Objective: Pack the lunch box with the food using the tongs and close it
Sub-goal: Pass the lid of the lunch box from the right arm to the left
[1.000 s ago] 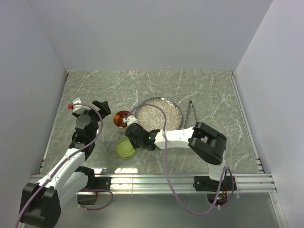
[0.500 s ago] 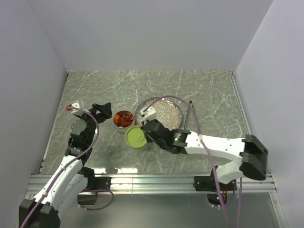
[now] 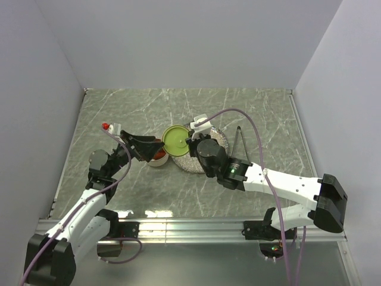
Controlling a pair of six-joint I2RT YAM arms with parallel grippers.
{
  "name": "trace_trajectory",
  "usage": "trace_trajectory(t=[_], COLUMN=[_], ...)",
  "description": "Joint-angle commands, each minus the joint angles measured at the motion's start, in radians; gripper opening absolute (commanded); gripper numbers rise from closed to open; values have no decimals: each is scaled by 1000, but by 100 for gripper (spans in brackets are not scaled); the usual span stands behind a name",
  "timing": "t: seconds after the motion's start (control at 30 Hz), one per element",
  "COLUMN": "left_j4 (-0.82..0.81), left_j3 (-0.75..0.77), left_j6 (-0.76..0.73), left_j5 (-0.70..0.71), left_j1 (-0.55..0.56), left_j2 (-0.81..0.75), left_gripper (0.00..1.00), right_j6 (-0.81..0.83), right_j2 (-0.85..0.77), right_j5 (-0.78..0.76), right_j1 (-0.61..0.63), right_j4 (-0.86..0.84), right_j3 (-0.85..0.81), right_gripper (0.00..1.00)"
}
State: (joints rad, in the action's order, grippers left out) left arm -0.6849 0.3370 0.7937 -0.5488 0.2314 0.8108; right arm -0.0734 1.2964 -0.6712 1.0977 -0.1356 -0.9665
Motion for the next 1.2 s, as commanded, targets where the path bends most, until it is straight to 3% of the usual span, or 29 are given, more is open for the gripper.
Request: trace_trajectory(t=[0.0, 0.2, 0.57, 0.87, 1.03, 1.1, 1.17], left_j4=[-196, -257, -255, -287, -360, -393, -386], left_j3=[-12, -23, 11, 48, 68, 66, 66], left_j6=[87, 113, 64, 30, 39, 18, -29], left_j5=[-177, -215, -160, -91, -118, -114, -94], left_j1=[-1, 0, 43, 91, 108, 109, 111], left_j2=[17, 37, 160, 269, 364, 389, 396], left_gripper=[98, 99, 93, 59, 24, 1, 1], right_j6=[52, 55, 52, 47, 52, 55, 55], right_j2=[-8, 7, 12, 37, 49, 46, 41], right_j5=[-10, 28, 101, 140, 121, 101, 88], right_j1=[-13, -25, -25, -24, -25, -28, -33], right_j4=[-105, -117, -153, -167, -165, -165, -160], right_j3=[-21, -41, -49, -44, -49, -43, -41], right_gripper=[0, 0, 0, 0, 0, 0, 0])
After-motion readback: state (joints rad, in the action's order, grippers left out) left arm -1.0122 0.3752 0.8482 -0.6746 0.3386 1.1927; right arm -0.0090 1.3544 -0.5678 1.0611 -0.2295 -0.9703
